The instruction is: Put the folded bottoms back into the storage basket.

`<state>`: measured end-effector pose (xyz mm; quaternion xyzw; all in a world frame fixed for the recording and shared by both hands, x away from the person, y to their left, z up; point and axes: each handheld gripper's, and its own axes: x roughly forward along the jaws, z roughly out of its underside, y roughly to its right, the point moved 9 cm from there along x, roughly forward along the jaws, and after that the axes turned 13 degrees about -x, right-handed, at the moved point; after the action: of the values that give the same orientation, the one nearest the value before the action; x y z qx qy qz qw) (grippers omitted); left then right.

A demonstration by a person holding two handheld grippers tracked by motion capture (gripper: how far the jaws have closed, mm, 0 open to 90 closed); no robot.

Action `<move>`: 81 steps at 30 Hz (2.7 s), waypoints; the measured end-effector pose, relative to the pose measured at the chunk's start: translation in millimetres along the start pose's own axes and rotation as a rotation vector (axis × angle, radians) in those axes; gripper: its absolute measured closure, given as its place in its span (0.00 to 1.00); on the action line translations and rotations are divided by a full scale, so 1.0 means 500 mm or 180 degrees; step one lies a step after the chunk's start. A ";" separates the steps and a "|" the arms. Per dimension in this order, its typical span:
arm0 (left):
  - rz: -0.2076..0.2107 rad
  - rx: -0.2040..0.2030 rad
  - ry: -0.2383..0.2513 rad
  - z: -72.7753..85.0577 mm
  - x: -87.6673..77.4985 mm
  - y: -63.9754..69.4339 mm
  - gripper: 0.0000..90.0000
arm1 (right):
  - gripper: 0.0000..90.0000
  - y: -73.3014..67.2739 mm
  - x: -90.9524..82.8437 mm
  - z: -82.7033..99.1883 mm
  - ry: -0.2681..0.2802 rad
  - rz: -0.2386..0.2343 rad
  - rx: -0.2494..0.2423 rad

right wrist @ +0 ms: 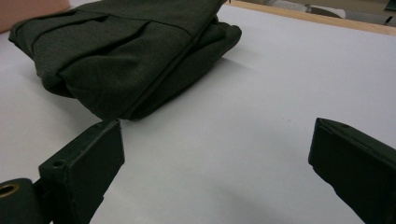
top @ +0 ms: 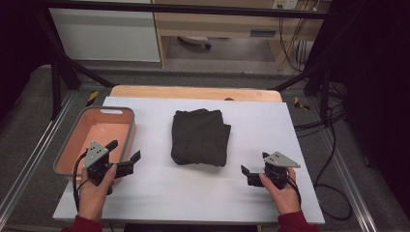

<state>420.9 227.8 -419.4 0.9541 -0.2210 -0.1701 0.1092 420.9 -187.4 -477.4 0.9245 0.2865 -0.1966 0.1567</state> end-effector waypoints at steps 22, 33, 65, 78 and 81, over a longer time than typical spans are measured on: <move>0.0022 -0.0019 0.0078 -0.008 -0.004 -0.002 0.06 | 0.06 -0.069 0.035 -0.046 -0.0077 -0.0287 -0.0123; -0.0001 -0.0071 0.0095 -0.009 -0.008 -0.008 0.06 | 0.07 -0.100 0.076 -0.047 -0.0252 -0.0493 -0.0167; -0.0051 0.0082 0.0081 -0.007 -0.006 0.002 0.07 | 0.67 -0.134 0.180 -0.028 -0.0628 -0.0613 -0.0387; -0.0056 0.0048 0.0103 -0.009 -0.010 -0.001 0.07 | 0.88 -0.124 0.173 -0.038 -0.0524 -0.0877 -0.0282; -0.0058 0.0075 0.0115 -0.011 -0.012 0.000 0.07 | 0.88 -0.125 0.169 -0.042 -0.0501 -0.0885 -0.0310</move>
<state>417.8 231.3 -412.6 0.9602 -0.2123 -0.1512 0.1004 453.9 -90.5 -508.5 0.8490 0.4077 -0.2741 0.1945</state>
